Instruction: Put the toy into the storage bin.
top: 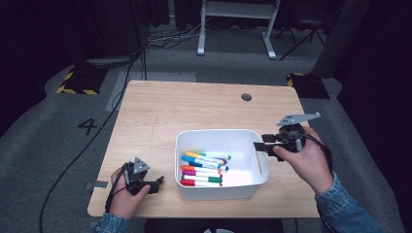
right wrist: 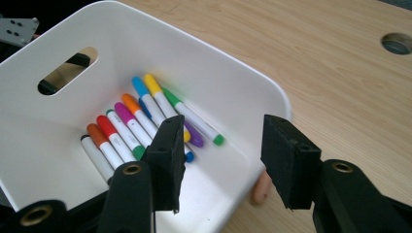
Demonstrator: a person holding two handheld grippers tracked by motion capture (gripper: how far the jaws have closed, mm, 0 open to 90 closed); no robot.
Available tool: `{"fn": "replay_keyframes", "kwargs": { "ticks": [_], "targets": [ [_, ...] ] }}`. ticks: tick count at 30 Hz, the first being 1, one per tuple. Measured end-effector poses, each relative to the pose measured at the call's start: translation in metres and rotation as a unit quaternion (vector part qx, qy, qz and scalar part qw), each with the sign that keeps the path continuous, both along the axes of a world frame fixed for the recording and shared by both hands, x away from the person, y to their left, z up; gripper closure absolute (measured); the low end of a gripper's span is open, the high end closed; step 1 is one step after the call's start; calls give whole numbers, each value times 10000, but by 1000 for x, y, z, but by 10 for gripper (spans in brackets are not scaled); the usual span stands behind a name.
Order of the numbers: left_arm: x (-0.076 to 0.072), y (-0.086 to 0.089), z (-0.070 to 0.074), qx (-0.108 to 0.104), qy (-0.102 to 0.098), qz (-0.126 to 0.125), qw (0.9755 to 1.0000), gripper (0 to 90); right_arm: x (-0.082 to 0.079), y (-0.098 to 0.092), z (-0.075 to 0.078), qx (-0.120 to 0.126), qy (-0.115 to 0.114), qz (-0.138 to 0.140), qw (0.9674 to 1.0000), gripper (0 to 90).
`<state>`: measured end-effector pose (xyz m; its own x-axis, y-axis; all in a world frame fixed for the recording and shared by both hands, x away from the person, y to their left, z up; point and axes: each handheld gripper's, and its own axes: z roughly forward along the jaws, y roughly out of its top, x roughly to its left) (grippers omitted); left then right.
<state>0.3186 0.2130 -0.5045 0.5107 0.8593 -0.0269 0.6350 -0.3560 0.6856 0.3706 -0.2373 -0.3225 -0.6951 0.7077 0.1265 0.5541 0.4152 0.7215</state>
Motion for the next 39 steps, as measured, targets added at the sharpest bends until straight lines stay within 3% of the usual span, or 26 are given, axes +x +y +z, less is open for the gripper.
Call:
{"fn": "replay_keyframes", "kwargs": {
  "ticks": [2,7,16,24,31,39],
  "targets": [
    [0,0,0,-14,9,-11,10000,143,-1,-15,1,105,-47,-128,9999,518],
    [0,0,0,-20,14,6,10000,143,0,-47,-2,98,-72,-426,9990,510],
    [1,0,0,-5,34,18,10000,144,18,-71,-31,248,11,-478,9985,483],
    [2,-1,0,3,-12,56,10000,143,42,-62,-74,250,195,-278,9991,464],
    [2,-1,0,1,-10,58,10000,143,57,-43,-120,83,502,-81,9987,462],
    [2,-1,0,0,-6,59,10000,143,60,-33,-142,-35,707,-23,9975,454]
  ]
}}
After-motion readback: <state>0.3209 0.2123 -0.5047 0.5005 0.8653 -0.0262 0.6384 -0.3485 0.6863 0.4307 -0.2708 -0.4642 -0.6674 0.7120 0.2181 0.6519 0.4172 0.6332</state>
